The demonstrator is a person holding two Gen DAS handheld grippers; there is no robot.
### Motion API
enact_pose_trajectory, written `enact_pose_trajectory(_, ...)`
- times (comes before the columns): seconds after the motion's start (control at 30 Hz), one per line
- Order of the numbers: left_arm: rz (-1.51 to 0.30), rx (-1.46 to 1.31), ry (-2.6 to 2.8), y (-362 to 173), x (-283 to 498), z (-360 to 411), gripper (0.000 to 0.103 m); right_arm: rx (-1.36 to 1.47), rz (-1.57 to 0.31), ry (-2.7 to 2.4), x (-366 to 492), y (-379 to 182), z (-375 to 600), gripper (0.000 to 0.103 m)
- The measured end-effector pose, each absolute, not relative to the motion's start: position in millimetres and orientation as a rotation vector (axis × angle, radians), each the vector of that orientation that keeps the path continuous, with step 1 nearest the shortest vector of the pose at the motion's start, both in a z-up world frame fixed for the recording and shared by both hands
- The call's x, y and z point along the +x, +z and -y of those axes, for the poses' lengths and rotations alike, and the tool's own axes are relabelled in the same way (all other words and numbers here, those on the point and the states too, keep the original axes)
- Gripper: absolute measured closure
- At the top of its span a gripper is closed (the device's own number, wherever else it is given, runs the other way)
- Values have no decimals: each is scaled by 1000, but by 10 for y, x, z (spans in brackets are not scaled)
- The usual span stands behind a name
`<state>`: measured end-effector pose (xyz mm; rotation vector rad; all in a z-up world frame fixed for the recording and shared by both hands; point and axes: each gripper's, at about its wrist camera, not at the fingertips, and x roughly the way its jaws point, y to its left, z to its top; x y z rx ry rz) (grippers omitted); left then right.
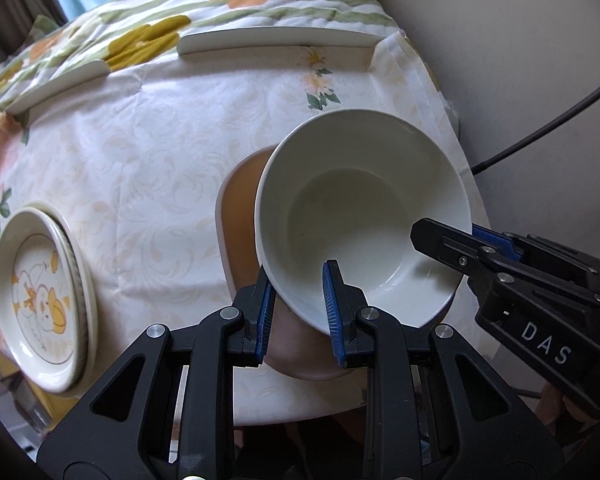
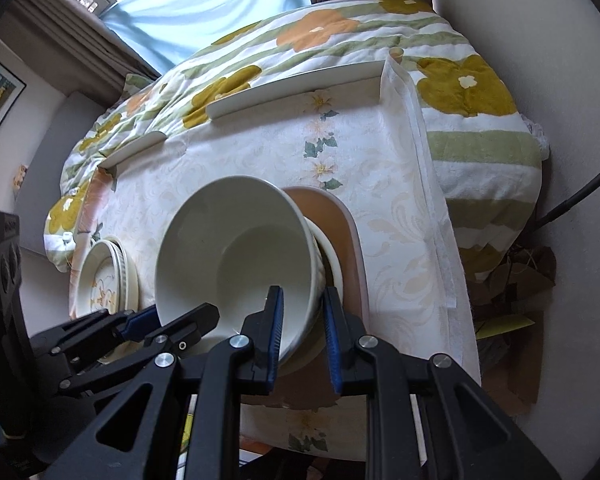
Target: Organize plates and bowls
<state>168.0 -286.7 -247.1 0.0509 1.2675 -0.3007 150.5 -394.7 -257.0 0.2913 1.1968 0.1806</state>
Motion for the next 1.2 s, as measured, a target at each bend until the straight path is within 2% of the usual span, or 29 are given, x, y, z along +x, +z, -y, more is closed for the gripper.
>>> enact_pose_trajectory(0.63, -1263, 110, -312, -2490, 1692, 2878, 82, 284, -1190, 149, 1437, -2551, 3953, 85)
enact_pose_trajectory(0.8, -1211, 81, -314, -2234, 1665, 2725, 82, 289, -1139, 165, 1384, -2311, 4039, 85)
enact_pose_trajectory(0.9, -1118, 88, -296, -1954, 1616, 2585, 82, 262, -1098, 193, 1332, -2077, 4104, 84)
enact_pose_trajectory(0.93, -1083, 91, -295, -1865, 1590, 2542, 82, 247, -1081, 201, 1302, -1999, 4123, 80)
enact_pose_trajectory(1.0, -1020, 112, -290, -1682, 1529, 2452, 81, 220, -1051, 216, 1234, -1870, 4148, 47)
enact_pose_trajectory(1.03, -1003, 125, -284, -1622, 1515, 2420, 80, 206, -1029, 227, 1190, -1792, 4167, 22)
enact_pose_trajectory(1.07, -990, 142, -278, -1582, 1503, 2395, 78, 195, -1013, 234, 1155, -1745, 4179, 15)
enact_pose_trajectory(1.13, -983, 177, -276, -1551, 1516, 2358, 69, 150, -991, 239, 1098, -1652, 4186, 15)
enact_pose_trajectory(1.17, -980, 185, -283, -1550, 1515, 2327, 52, 123, -984, 239, 1074, -1631, 4183, 15)
enact_pose_trajectory(1.2, -972, 188, -292, -1547, 1507, 2291, 29, 95, -980, 242, 1054, -1618, 4173, 15)
